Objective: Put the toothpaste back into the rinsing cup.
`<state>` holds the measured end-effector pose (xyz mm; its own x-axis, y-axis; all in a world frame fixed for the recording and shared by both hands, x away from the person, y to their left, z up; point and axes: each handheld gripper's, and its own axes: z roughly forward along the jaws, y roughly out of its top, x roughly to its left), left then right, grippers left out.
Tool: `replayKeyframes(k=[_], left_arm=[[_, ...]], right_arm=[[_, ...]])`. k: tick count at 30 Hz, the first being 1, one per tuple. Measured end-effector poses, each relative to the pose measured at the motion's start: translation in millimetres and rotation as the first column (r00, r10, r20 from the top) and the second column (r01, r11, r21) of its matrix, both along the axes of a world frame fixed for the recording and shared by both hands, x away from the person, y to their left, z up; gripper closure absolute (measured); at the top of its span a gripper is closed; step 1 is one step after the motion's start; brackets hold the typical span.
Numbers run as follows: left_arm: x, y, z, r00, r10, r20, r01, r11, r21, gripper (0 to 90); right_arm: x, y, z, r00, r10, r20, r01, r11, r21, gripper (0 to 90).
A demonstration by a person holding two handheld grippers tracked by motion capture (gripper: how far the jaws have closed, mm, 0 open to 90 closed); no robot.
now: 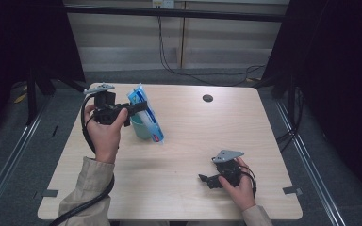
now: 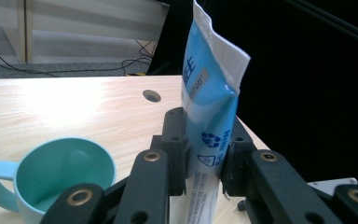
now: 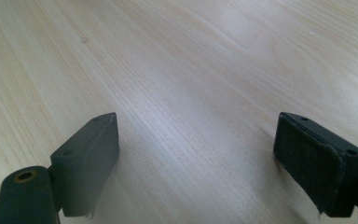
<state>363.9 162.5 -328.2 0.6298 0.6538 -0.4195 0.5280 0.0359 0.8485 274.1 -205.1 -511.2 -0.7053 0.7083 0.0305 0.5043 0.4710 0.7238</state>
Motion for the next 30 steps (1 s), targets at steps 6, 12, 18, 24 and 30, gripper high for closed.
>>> replayKeyframes(k=[6, 12, 18, 24, 30], left_arm=[[4.3, 2.2, 4.2, 0.9999, 0.011, 0.002, -0.011, 0.9999, 0.0, 75.4], [8.4, 3.2, 10.1, 0.9996, 0.025, 0.013, -0.025, 0.9997, 0.004, 75.4], [12.6, 3.5, 15.2, 0.9991, 0.033, 0.027, -0.033, 0.9994, 0.005, 75.3], [15.5, 4.9, 18.0, 0.9984, 0.044, 0.035, -0.044, 0.999, 0.005, 75.3], [18.7, 7.6, 21.3, 0.9976, 0.051, 0.048, -0.051, 0.9986, 0.01, 75.2]], right_arm=[[0.1, -0.2, 0.0, 1.0, 0.002, 0.001, -0.002, 1.0, -0.002, 13.8], [0.3, -0.2, 0.0, 1.0, 0.002, 0.002, -0.002, 1.0, 0.0, 13.8], [0.4, -0.3, -0.1, 1.0, 0.003, 0.002, -0.003, 1.0, 0.0, 13.8], [0.7, -0.6, -0.1, 1.0, 0.006, 0.003, -0.006, 1.0, 0.002, 13.9], [0.7, -0.6, -0.1, 1.0, 0.006, 0.002, -0.006, 1.0, 0.002, 13.9]])
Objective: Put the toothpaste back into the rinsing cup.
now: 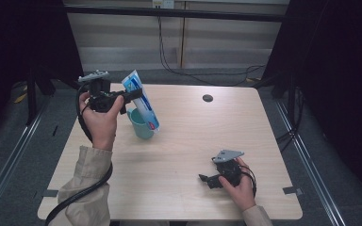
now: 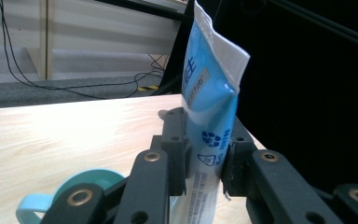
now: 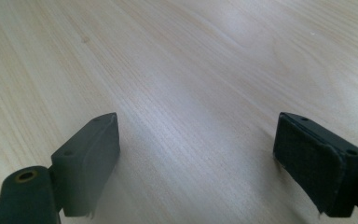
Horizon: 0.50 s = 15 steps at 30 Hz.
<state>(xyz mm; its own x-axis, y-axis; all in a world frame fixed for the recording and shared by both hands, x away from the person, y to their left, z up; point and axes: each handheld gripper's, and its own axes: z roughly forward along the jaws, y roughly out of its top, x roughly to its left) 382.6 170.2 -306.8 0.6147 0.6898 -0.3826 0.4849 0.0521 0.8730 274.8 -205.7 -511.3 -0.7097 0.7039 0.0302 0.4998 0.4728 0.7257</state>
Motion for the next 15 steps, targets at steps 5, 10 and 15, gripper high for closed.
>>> replayKeyframes(k=[5, 10, 15], left_arm=[[3.3, 1.5, 3.2, 1.0, 0.005, 0.003, -0.005, 1.0, 0.008, 75.2], [6.2, 4.1, 4.7, 0.9998, 0.021, 0.003, -0.021, 0.9997, 0.013, 75.2], [8.6, 6.2, 5.5, 0.9993, 0.038, 0.007, -0.038, 0.9993, 0.008, 75.2]], right_arm=[[0.1, 0.0, -0.1, 1.0, 0.001, 0.001, -0.001, 1.0, -0.001, 13.9], [0.0, 0.0, 0.0, 1.0, 0.0, -0.001, 0.0, 1.0, 0.0, 13.9], [0.0, 0.0, 0.0, 1.0, 0.001, -0.001, -0.001, 1.0, -0.001, 13.9]])
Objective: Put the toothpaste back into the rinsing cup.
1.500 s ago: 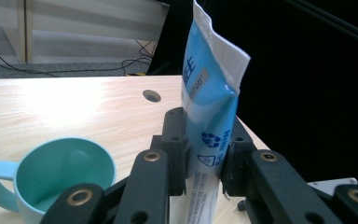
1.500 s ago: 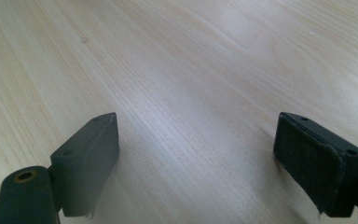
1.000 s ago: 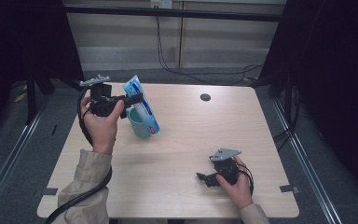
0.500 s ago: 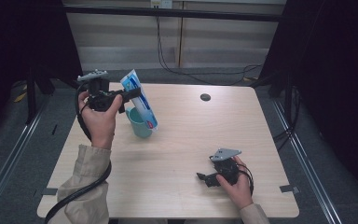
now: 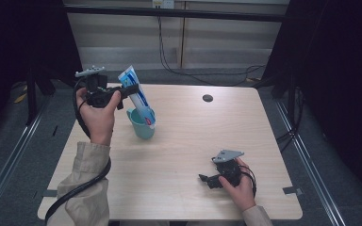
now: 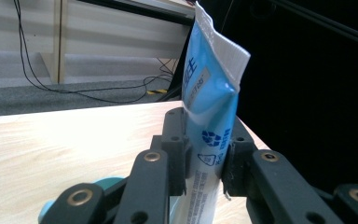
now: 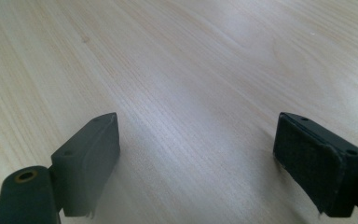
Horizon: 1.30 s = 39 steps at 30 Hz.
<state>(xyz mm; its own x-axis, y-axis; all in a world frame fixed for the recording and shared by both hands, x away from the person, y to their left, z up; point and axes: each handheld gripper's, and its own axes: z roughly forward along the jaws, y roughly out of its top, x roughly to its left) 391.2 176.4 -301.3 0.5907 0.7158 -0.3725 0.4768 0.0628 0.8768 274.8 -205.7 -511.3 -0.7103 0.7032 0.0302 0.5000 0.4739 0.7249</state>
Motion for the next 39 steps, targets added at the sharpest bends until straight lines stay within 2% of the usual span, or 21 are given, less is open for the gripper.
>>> replayKeyframes(k=[15, 24, 28, 39], left_arm=[[8.0, 1.4, 7.0, 0.9997, 0.02, 0.015, -0.02, 0.9996, -0.017, 75.3], [13.2, 0.6, 3.8, 0.9994, 0.031, 0.012, -0.031, 0.9995, -0.007, 75.3], [16.2, 2.1, 2.7, 0.9994, 0.035, 0.003, -0.034, 0.9992, -0.023, 75.4], [21.3, 3.5, 3.6, 0.9987, 0.05, 0.012, -0.05, 0.9987, -0.012, 75.4]], right_arm=[[0.2, -0.1, -0.1, 1.0, 0.002, 0.002, -0.002, 1.0, 0.001, 13.9], [0.2, -0.2, -0.1, 1.0, 0.003, 0.001, -0.003, 1.0, 0.001, 13.9], [0.2, -0.2, -0.1, 1.0, 0.003, 0.001, -0.003, 1.0, 0.001, 13.9], [0.2, -0.2, -0.1, 1.0, 0.004, 0.002, -0.004, 1.0, 0.001, 13.9]])
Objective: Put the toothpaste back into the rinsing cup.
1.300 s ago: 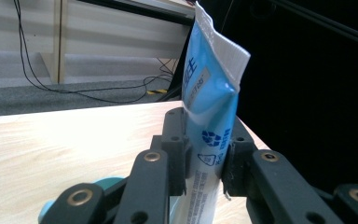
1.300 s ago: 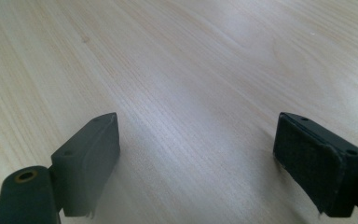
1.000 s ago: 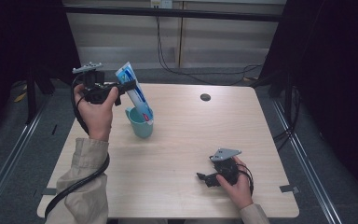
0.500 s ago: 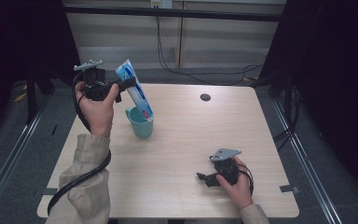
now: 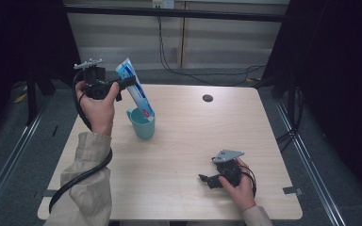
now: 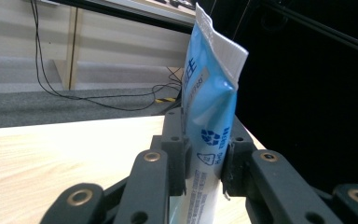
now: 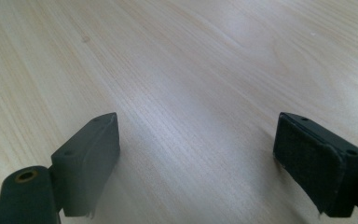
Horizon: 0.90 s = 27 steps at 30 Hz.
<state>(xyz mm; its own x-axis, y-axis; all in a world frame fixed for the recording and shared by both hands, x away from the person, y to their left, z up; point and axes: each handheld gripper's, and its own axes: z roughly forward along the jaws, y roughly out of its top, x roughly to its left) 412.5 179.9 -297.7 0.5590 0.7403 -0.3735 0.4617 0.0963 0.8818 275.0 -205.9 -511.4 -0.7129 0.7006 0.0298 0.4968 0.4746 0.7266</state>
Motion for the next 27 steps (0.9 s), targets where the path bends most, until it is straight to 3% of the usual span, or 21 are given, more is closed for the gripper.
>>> replayKeyframes(k=[15, 27], left_arm=[[9.7, 2.6, -10.4, 0.9996, 0.028, -0.008, -0.028, 0.9996, -0.011, 75.2], [18.9, -0.8, -23.5, 0.9992, 0.038, -0.013, -0.038, 0.9989, 0.029, 75.1]], right_arm=[[0.0, -0.1, 0.0, 1.0, 0.001, 0.001, -0.001, 1.0, 0.0, 13.9], [0.1, -0.3, -0.1, 1.0, 0.002, 0.001, -0.002, 1.0, 0.0, 13.9]])
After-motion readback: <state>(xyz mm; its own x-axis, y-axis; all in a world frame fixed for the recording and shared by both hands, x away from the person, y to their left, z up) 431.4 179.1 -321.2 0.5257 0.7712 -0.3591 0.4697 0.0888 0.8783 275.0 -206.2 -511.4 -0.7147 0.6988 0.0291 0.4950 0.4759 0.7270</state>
